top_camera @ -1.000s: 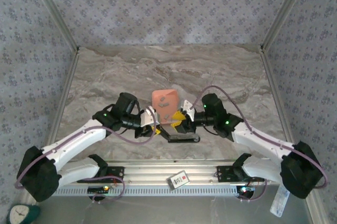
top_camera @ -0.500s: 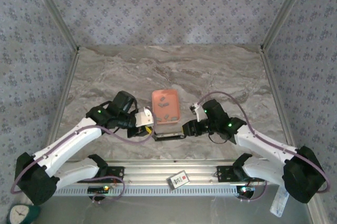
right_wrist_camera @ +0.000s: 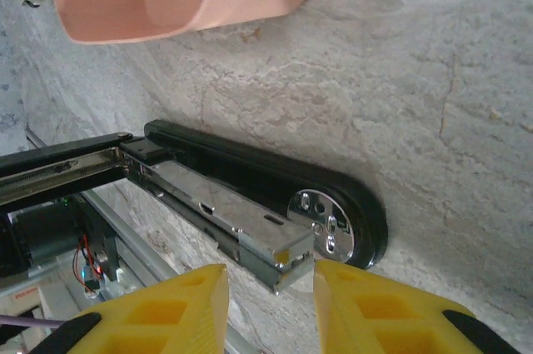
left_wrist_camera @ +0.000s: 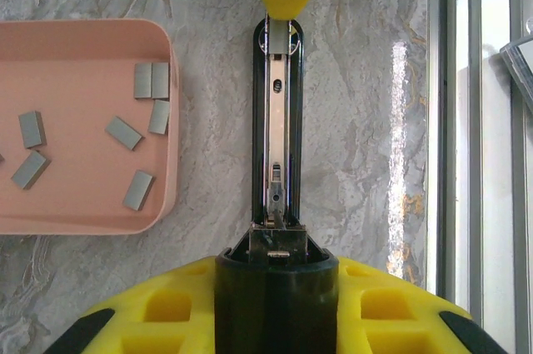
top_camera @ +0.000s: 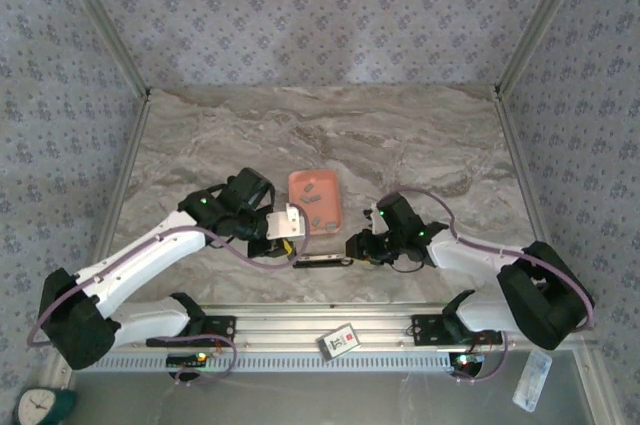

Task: Load the staples into the stapler

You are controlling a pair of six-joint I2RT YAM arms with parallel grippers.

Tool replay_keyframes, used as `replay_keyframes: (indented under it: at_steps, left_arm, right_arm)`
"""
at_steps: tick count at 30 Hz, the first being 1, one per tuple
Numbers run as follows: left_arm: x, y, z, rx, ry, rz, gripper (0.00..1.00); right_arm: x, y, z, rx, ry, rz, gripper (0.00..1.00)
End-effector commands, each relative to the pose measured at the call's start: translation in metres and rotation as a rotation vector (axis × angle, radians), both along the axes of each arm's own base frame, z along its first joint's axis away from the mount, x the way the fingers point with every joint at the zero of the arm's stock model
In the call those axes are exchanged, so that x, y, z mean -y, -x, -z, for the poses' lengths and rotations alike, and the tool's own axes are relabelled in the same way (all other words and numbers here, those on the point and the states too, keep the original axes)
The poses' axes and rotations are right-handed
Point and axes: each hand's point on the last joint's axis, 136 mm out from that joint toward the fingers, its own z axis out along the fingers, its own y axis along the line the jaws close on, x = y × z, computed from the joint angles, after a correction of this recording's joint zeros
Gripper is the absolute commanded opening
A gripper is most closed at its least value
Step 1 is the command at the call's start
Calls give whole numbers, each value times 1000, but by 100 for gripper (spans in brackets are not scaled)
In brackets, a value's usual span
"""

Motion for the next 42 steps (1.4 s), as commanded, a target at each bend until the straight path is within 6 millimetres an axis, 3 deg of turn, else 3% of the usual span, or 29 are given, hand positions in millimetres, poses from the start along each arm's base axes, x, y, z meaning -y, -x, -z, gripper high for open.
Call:
replay_keyframes:
  at_steps: [1, 7, 15, 22, 29, 33, 42]
  left_arm:
    - [8, -2, -8, 24, 12, 38, 4]
    - [12, -4, -7, 11, 7, 34, 3]
    - [25, -10, -11, -1, 46, 16, 3]
    - [61, -15, -21, -6, 141, 14, 3]
    - [99, -16, -17, -16, 172, 32, 1]
    - [118, -19, -7, -20, 171, 29, 0]
    - [144, -18, 37, -73, 99, 34, 0]
  right_arm:
    - [-4, -4, -1, -28, -37, 33, 33]
    - [1, -6, 12, -55, 12, 45, 24]
    - [0, -2, 23, -82, 26, 23, 21]
    - [-3, 0, 27, -78, 15, 24, 20]
    - [-7, -1, 25, -63, -16, 33, 18]
    - [-8, -2, 25, -56, -32, 39, 18]
    - [-6, -3, 26, -36, -78, 56, 18]
